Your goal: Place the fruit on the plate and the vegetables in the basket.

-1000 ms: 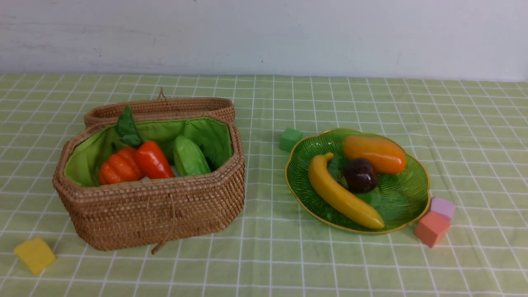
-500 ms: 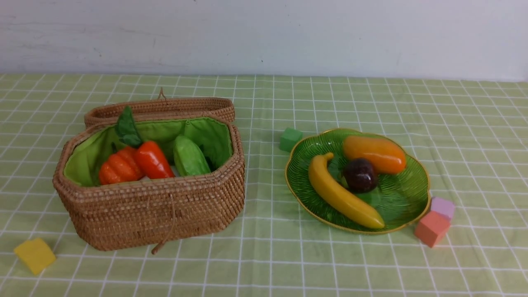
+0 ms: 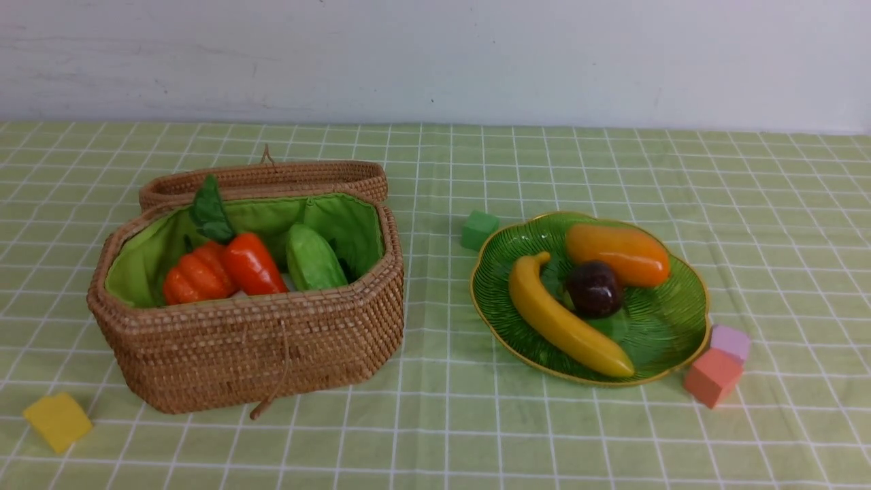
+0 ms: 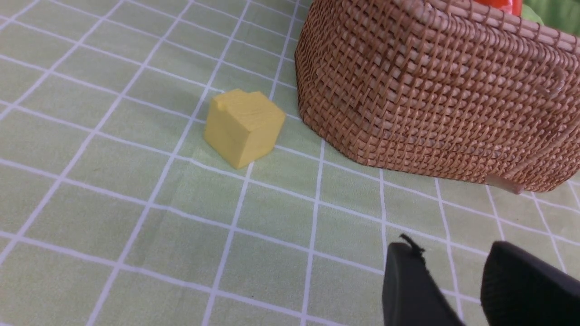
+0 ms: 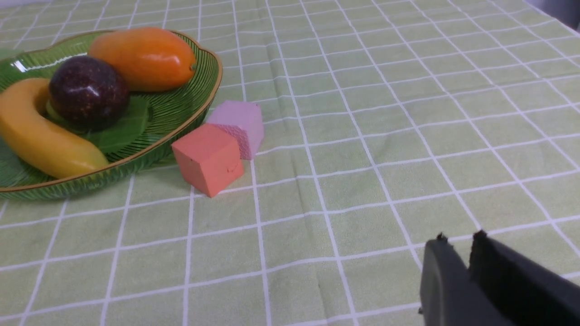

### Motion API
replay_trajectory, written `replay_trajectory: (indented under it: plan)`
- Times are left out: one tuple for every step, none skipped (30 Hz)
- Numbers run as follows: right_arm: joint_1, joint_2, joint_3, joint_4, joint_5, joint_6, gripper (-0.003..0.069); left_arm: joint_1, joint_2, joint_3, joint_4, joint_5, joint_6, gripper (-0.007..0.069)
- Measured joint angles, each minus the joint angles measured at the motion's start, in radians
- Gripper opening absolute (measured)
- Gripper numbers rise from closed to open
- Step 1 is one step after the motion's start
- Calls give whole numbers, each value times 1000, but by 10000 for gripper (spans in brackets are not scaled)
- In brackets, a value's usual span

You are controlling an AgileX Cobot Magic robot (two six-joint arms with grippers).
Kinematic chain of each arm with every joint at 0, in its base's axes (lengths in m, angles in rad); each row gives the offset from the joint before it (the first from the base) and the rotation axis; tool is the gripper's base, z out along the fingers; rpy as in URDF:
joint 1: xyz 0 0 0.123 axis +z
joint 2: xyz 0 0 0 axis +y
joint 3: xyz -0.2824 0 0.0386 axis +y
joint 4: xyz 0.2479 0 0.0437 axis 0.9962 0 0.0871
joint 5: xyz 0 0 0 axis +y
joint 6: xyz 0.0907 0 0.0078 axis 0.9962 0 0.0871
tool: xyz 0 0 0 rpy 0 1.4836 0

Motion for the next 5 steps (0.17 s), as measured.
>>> replay_trajectory:
  plan:
    - [0, 0, 0, 0, 0, 0, 95, 0, 0, 0, 0, 0, 0, 238]
    - [0, 0, 0, 0, 0, 0, 96, 0, 0, 0, 0, 0, 0, 238]
    - [0, 0, 0, 0, 0, 0, 97, 0, 0, 0, 0, 0, 0, 238]
    - [0, 0, 0, 0, 0, 0, 97, 0, 0, 0, 0, 0, 0, 238]
    - [0, 0, 0, 0, 0, 0, 99, 0, 0, 0, 0, 0, 0, 238]
